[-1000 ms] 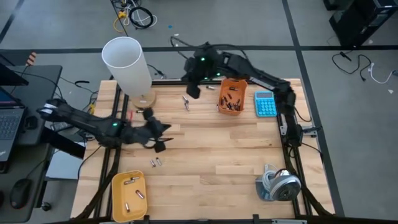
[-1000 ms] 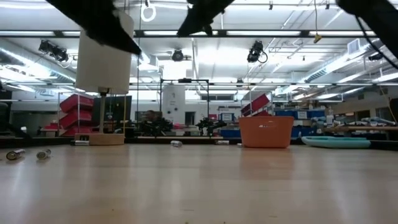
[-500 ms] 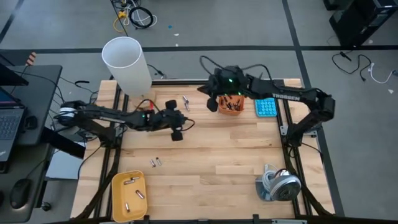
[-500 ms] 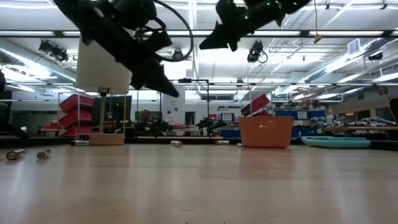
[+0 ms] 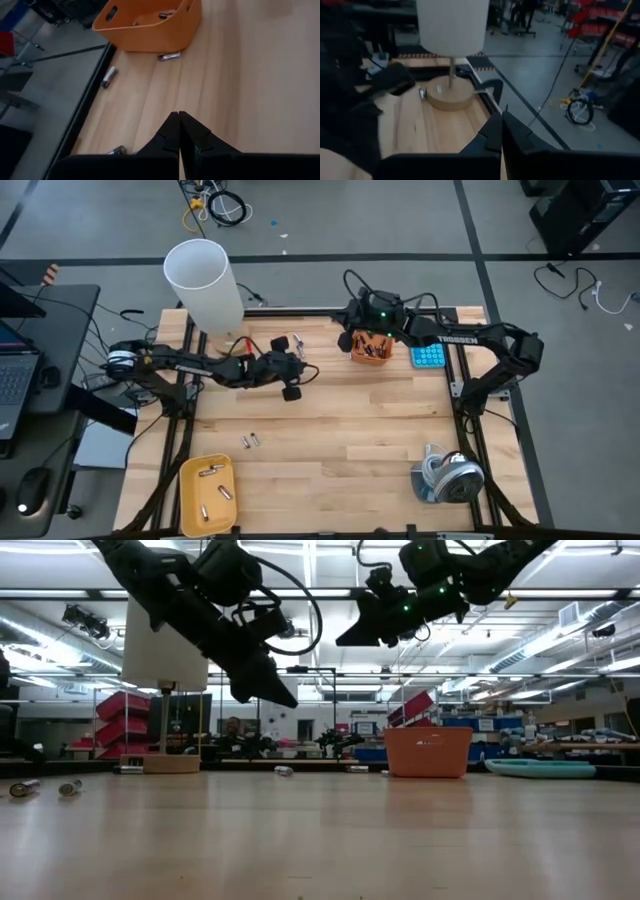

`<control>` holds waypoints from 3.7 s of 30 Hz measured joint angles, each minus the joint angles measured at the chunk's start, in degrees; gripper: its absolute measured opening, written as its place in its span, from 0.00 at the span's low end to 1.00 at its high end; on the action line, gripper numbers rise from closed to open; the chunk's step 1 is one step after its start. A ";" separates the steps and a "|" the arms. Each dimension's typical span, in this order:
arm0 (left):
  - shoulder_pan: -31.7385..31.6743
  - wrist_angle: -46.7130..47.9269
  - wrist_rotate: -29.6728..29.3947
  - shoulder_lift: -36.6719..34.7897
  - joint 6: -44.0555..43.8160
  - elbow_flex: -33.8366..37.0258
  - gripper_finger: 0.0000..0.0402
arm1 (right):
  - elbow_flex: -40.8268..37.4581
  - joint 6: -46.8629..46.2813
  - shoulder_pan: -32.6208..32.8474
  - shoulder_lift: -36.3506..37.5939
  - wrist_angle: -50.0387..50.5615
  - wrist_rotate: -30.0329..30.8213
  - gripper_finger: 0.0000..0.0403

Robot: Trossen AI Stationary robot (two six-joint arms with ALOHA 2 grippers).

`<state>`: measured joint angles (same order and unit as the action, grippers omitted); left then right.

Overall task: Sort batteries
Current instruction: Put the silver battery into the yellow bin

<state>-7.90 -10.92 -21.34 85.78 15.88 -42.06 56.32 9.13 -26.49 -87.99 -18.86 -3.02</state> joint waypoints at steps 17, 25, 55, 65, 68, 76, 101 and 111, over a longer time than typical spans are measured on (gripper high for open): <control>-6.40 -4.71 -5.48 9.88 -47.19 -0.02 0.00 | -0.79 -0.28 -1.17 0.02 -0.26 0.00 0.00; -8.56 -7.08 -5.50 14.91 -61.27 -3.22 0.01 | -0.77 0.07 -1.15 0.02 0.81 0.02 0.00; -10.85 1.62 -5.43 16.70 -70.21 -6.05 0.42 | -0.73 0.07 0.31 0.02 4.59 -4.59 0.00; -10.91 0.07 -4.95 21.12 -70.37 -6.22 0.42 | -0.73 0.07 0.95 0.00 5.91 -4.65 0.00; -10.91 -0.04 -5.01 21.38 -70.31 -6.27 0.42 | -0.73 0.09 1.04 0.00 6.06 -4.70 0.00; -10.97 3.53 -4.35 21.35 -70.12 -6.49 0.37 | -0.73 0.09 1.04 0.00 6.14 -4.73 0.00; -7.68 9.45 0.06 15.27 -50.24 -5.66 0.08 | -0.71 -0.35 -1.09 -0.02 7.96 -2.78 0.00; -5.62 13.44 -1.44 1.57 -38.21 -5.93 0.08 | -0.71 -5.63 -3.58 3.11 7.37 -1.96 0.00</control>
<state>-13.52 2.53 -22.78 87.35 -22.33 -48.00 55.61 3.50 -30.07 -84.88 -11.49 -4.98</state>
